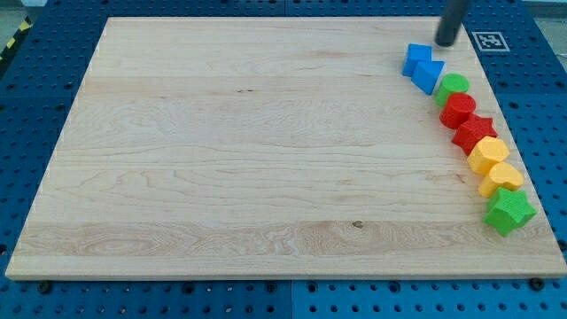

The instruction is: Separate the green circle from group of blocks

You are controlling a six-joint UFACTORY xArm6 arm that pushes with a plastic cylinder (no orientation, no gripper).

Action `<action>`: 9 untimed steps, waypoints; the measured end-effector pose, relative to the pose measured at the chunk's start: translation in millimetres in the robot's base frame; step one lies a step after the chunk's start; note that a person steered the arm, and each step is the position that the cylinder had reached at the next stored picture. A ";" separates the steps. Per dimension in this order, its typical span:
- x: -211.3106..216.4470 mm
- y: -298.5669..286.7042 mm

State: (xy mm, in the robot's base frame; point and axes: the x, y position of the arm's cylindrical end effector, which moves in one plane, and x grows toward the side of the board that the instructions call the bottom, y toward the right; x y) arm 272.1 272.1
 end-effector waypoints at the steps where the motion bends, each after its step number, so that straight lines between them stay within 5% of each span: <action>1: 50.6 21.1; 2: 105.8 20.9; 3: 115.0 8.8; 5: 89.0 -15.3; 9: 115.0 -84.7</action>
State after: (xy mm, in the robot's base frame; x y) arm 387.0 187.4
